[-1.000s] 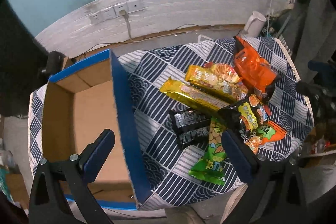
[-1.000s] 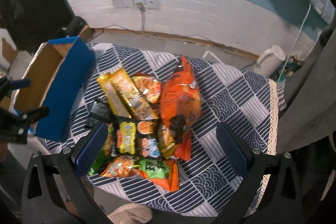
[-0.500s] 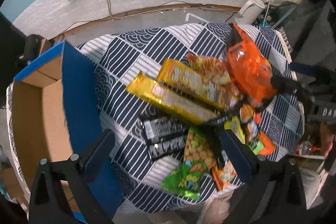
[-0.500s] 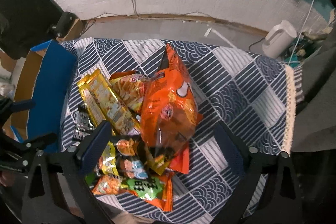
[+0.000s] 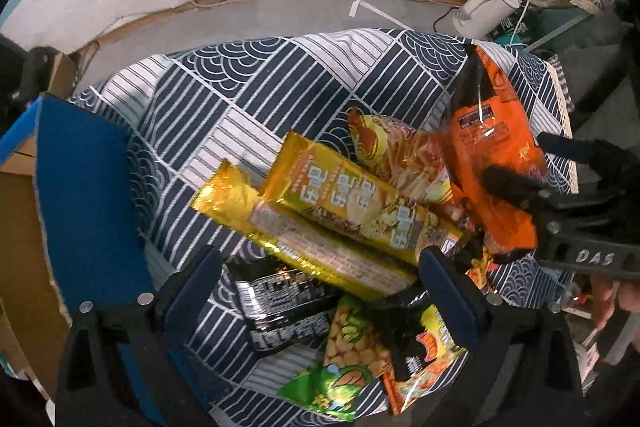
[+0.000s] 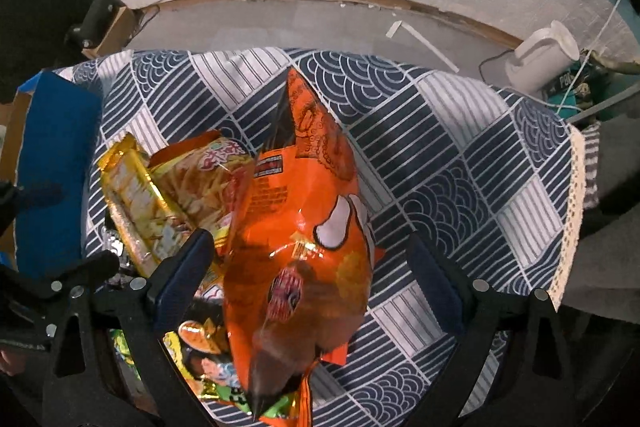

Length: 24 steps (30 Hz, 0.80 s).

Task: Organize snacks
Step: 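Grasp the black noodle snack bag with the left gripper while the right grasps the orange chip bag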

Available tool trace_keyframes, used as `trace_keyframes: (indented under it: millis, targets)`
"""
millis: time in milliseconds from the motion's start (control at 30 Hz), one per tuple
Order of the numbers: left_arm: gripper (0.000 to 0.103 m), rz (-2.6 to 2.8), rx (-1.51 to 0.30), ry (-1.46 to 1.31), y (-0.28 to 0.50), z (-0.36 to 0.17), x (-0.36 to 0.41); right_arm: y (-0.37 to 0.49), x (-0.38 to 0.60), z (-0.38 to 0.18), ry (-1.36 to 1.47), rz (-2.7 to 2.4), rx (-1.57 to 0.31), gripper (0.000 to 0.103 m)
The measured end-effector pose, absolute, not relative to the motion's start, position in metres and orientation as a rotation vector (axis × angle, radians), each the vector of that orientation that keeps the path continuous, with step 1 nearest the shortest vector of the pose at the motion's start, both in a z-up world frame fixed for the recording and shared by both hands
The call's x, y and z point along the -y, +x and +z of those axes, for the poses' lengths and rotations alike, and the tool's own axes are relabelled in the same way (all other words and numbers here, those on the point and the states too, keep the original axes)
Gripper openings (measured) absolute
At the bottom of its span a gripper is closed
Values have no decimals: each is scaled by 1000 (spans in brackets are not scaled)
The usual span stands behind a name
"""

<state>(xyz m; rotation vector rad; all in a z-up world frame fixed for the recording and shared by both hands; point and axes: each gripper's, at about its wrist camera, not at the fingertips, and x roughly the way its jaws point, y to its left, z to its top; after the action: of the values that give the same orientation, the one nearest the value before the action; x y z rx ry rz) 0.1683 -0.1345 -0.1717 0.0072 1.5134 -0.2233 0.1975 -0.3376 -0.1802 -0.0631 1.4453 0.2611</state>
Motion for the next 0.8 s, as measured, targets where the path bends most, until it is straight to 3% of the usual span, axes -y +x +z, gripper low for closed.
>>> trace_keyframes:
  millis: [167, 500, 800]
  targets:
    - [100, -256, -1523, -34, 169, -172, 143, 196, 342, -197, -37, 287, -1490, 88]
    - [100, -312, -1502, 19, 150, -164, 160, 176, 347, -198, -33, 316, -1502, 52]
    - [100, -391, -1449, 95, 130, -147, 175, 155, 368, -165, 7, 280, -1425, 50]
